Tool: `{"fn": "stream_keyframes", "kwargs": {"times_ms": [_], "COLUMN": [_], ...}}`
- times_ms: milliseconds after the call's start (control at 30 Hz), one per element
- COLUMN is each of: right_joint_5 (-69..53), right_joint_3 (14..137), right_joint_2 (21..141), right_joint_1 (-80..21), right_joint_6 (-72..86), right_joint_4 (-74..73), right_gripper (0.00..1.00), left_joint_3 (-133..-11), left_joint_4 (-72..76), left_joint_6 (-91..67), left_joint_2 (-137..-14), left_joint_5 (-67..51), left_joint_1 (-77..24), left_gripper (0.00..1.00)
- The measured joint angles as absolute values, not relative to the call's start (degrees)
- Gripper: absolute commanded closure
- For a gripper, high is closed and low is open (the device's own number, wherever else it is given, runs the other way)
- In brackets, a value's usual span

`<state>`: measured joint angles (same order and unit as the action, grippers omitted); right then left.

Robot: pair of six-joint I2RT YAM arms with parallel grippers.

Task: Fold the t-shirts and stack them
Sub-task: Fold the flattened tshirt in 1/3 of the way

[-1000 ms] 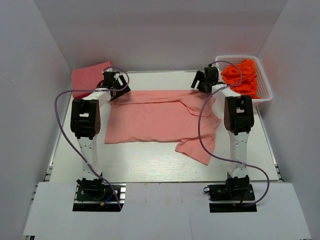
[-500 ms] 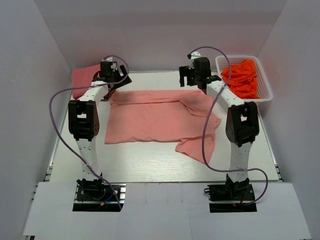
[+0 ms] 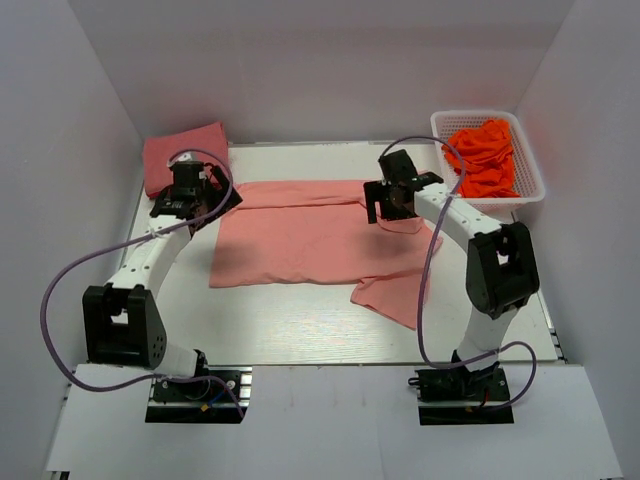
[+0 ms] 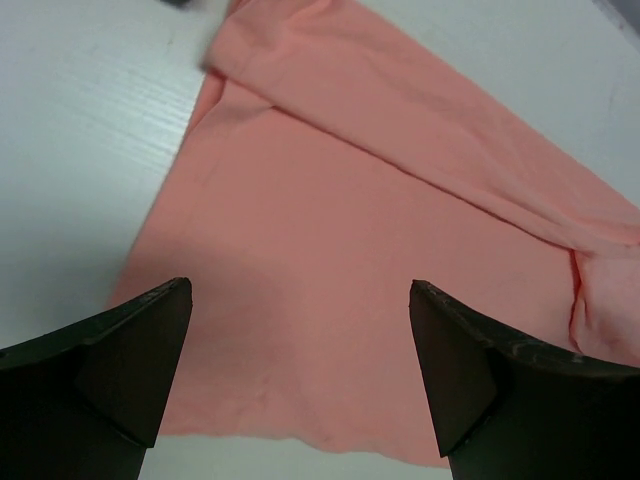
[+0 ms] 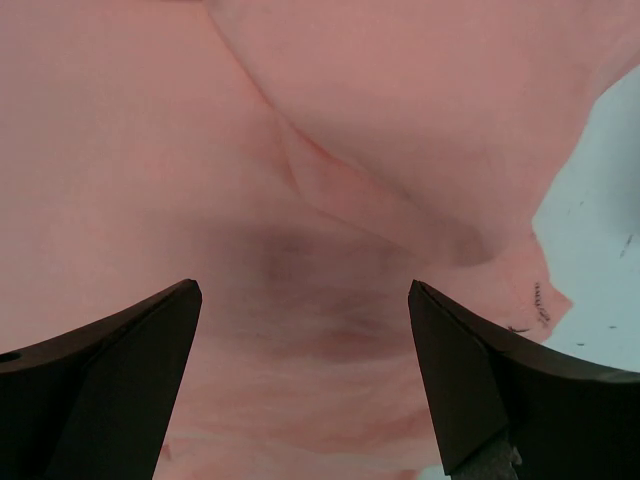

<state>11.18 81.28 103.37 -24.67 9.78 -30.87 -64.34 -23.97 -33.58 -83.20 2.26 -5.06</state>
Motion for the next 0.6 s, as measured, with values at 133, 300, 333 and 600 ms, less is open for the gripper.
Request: {"fn": "stream_keyframes", "kwargs": {"times_ms": [133,300,333,600], "right_joint_5": [12.29,13.37,13.43,14.66], "right_joint_3": [82.61,84.33,84.75,88.88], "right_joint_2": [107.5,112.53,113.32,117.78], "right_joint_1": [-24.95,-25.17,-25.15,-25.15], "right_joint_6": [12.84,15.75,16.1,17.58], "right_joint_4": [-33.04,-33.01,-33.06,-32.03], "right_gripper": [0.16,0.26,0.31,0.63], "left_joint_3": [-60.75,-56.49,-55.92,-54.87], "left_joint_4": [-25.96,-28.82,-29.45,-31.51], "left_joint_6": [-37.41,-39.75,-40.01,-40.75], "left_joint_2": [-80.38,-78.85,-78.85,-78.85], "left_joint_5": [4.23,4.67,4.84,5.39], "left_joint_1": [-5.02,-5.02,-5.02,-5.02], "left_gripper": [0.01,0.01,0.01,0.01]}}
